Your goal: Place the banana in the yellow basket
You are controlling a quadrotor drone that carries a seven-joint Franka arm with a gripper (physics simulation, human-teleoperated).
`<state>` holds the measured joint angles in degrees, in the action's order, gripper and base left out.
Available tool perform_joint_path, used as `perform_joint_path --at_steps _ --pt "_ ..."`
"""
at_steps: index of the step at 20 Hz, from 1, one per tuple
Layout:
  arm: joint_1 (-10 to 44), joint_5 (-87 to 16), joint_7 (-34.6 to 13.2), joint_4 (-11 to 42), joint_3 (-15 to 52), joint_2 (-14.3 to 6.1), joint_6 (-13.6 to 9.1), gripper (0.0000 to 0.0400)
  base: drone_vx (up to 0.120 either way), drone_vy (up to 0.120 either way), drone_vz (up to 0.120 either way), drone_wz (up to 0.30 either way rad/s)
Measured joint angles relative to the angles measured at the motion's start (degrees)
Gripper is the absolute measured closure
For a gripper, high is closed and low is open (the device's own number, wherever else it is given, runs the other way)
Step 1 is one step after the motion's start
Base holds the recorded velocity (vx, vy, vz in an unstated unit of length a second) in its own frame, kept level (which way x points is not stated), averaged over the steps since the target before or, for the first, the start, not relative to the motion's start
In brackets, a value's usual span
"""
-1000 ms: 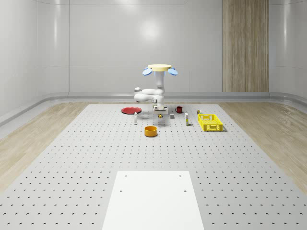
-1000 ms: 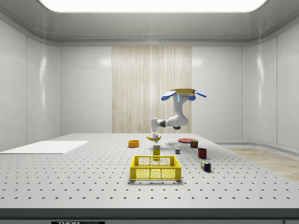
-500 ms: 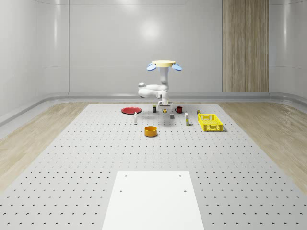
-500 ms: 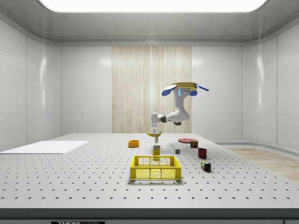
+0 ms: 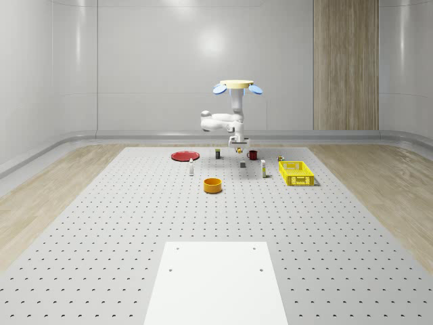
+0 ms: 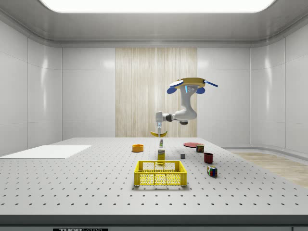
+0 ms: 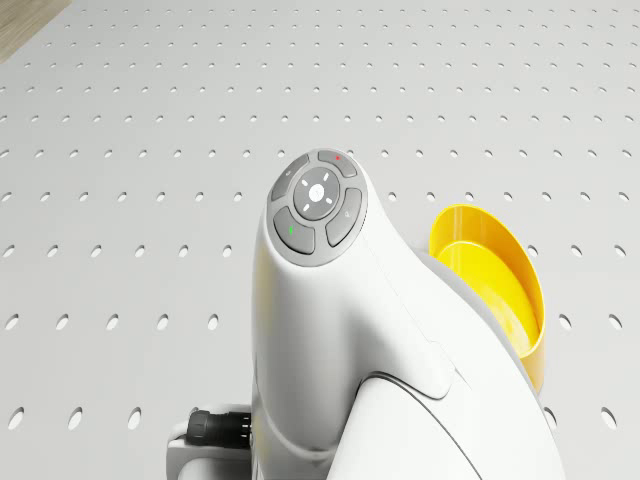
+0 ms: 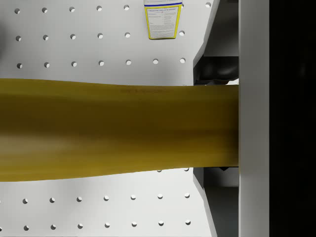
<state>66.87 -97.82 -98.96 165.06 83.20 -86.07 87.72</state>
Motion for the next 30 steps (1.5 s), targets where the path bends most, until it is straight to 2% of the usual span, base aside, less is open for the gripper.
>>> perform_joint_path --at_steps 30 --pt "0.3 1.0 -0.3 -0.1 0.4 -2.6 2.5 0.0200 0.000 0.120 0.000 0.000"
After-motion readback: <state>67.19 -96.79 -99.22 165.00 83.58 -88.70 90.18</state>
